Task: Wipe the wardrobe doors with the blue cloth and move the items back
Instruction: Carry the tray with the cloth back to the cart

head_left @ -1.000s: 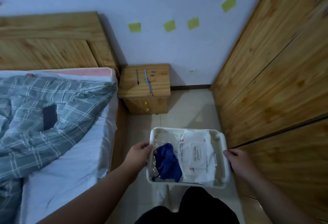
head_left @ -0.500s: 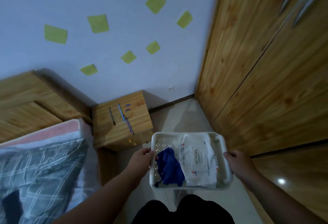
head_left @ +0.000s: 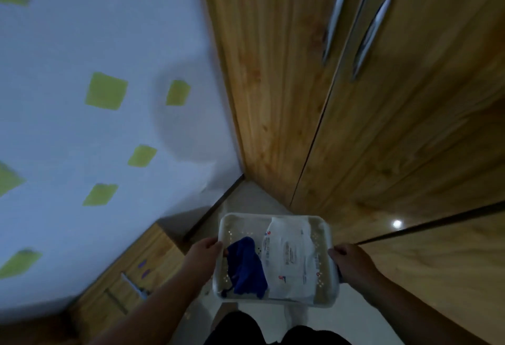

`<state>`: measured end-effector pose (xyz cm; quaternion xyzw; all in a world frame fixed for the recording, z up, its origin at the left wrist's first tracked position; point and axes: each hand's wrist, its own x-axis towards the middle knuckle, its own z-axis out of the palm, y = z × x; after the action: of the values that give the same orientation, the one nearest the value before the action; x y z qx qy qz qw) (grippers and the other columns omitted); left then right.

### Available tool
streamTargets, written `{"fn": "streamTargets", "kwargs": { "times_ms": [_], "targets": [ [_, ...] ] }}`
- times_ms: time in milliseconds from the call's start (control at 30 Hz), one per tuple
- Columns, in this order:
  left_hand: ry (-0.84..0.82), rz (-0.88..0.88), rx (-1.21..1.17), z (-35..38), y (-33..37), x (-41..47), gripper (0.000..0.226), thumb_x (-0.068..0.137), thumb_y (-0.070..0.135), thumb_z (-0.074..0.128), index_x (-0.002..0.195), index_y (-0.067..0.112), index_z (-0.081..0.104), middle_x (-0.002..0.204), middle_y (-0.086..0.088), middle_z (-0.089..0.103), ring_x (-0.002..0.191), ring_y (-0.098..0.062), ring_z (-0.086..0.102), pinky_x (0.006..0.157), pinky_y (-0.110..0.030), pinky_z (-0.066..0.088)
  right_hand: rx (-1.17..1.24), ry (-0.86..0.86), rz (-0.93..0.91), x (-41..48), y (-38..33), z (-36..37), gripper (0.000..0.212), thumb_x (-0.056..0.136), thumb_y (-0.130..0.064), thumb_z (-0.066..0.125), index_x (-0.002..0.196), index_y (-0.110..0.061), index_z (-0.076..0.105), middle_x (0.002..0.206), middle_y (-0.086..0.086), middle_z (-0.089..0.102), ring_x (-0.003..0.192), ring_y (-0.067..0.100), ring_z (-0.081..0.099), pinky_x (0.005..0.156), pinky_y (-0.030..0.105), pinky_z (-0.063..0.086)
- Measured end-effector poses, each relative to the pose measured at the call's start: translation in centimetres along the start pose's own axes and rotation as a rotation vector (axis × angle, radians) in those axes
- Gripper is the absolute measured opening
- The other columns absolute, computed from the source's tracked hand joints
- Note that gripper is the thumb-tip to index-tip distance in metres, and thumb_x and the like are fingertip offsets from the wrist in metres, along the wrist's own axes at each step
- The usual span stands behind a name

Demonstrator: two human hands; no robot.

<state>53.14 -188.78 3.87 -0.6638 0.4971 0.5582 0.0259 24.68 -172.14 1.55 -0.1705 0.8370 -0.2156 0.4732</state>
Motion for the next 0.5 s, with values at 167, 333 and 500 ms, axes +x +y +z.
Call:
{"fn": "streamTargets", "kwargs": {
  "times_ms": [167,333,500],
  "targets": [
    [-0.155,0.044,0.140,-2.2,4.5,7.6,0.024,0.107,0.022,0.048,0.103,0.027,0.071,0.097,-0.005,0.078,0.095,-0.026,0.073,0.086,-0.039,0.057,0.139,0.113,0.151,2.1,-0.9,2.7,0.036,0.101,-0.024,0.057,0.104,0.010,0.068,0.100,0.031,0.069,0.087,0.041,0.070,0.069,0.045,0.058],
    [-0.205,0.103,0.285,-2.7,8.6,14.3,0.035,0.108,0.015,0.045,0.081,0.030,0.063,0.096,-0.010,0.075,0.086,-0.026,0.070,0.081,-0.036,0.057,0.271,0.173,0.266,4.5,-2.1,5.9,0.031,0.098,-0.018,0.056,0.099,0.012,0.065,0.095,0.035,0.067,0.088,0.048,0.069,0.081,0.058,0.058],
    [-0.237,0.111,0.343,-1.3,11.2,19.6,0.030,0.106,0.021,0.046,0.086,0.030,0.067,0.101,-0.006,0.075,0.096,-0.030,0.070,0.100,-0.050,0.056,0.354,0.207,0.361,7.9,-2.3,8.0,0.024,0.097,-0.014,0.054,0.095,0.006,0.067,0.093,0.030,0.070,0.083,0.042,0.071,0.080,0.057,0.061]
  ]
}}
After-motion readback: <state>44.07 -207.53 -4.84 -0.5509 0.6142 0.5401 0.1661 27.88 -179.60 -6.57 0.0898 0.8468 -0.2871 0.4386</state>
